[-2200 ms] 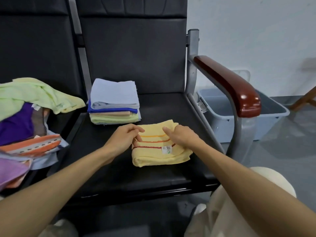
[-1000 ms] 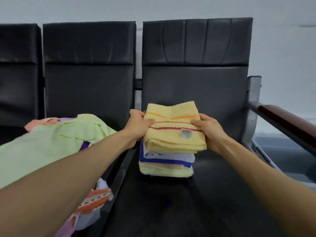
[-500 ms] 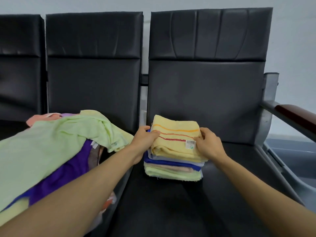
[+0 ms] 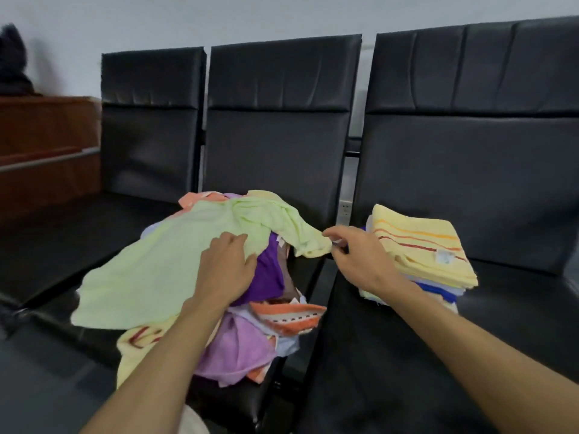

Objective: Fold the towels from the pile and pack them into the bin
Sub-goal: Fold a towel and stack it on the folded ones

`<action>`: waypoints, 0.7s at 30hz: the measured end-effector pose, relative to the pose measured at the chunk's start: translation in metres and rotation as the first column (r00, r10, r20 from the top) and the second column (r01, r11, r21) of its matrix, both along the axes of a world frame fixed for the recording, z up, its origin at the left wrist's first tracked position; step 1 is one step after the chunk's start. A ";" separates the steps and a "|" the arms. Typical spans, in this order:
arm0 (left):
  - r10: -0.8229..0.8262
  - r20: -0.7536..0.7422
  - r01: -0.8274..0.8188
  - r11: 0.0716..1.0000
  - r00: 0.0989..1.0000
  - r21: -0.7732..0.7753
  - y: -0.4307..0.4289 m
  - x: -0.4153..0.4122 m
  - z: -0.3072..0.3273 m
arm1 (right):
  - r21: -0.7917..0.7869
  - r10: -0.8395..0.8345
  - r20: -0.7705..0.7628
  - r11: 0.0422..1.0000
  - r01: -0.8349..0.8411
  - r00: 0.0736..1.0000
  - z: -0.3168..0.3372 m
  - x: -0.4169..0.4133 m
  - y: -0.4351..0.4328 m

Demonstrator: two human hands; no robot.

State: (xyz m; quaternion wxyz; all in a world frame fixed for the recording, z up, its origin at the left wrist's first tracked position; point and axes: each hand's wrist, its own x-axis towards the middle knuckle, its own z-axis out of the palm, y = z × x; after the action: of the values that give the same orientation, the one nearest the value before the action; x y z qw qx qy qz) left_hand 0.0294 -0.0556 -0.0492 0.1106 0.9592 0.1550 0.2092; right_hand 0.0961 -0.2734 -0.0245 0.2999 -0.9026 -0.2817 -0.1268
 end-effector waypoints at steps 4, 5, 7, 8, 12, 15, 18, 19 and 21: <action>-0.046 -0.015 0.046 0.997 0.999 0.060 0.025 -0.008 -0.008 | 0.009 0.064 -0.112 0.998 -0.063 0.992 -0.002 -0.008 0.034; -0.056 0.017 0.055 0.996 0.998 0.064 0.027 -0.008 -0.008 | 0.015 0.073 -0.132 0.997 -0.071 0.989 -0.002 -0.008 0.040; -0.068 0.082 0.063 0.996 0.994 0.067 0.028 -0.009 -0.008 | 0.053 0.084 -0.193 0.996 -0.076 0.978 -0.003 -0.007 0.052; -0.076 0.124 0.072 0.997 0.989 0.043 0.026 -0.007 -0.006 | 0.079 0.086 -0.237 0.994 -0.069 0.968 -0.004 -0.007 0.056; -0.057 0.316 0.115 0.979 0.947 -0.167 0.016 -0.010 0.008 | 0.218 0.111 -0.404 0.976 -0.022 0.908 -0.007 -0.005 0.069; -0.143 0.417 0.243 0.950 0.898 -0.197 0.009 -0.019 0.019 | 0.462 0.219 -0.596 0.880 0.107 0.772 -0.005 -0.010 0.083; -0.270 0.444 0.435 0.840 0.854 -0.326 -0.003 -0.029 0.025 | 0.623 0.426 -0.723 0.742 0.248 0.544 -0.006 -0.008 0.093; -0.317 0.442 0.500 0.771 0.839 -0.396 -0.007 -0.030 0.026 | 0.671 0.517 -0.724 0.682 0.291 0.457 -0.006 -0.007 0.094; -0.422 0.410 0.588 0.609 0.809 -0.533 -0.015 -0.033 0.027 | 0.730 0.657 -0.682 0.583 0.358 0.322 -0.005 -0.005 0.092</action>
State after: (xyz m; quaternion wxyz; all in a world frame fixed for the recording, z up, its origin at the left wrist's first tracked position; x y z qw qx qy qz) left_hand -0.0033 -0.0705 -0.0219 0.5018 0.8332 -0.0776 0.2191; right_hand 0.0906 -0.1817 -0.0294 0.7796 -0.5236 -0.0631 0.3377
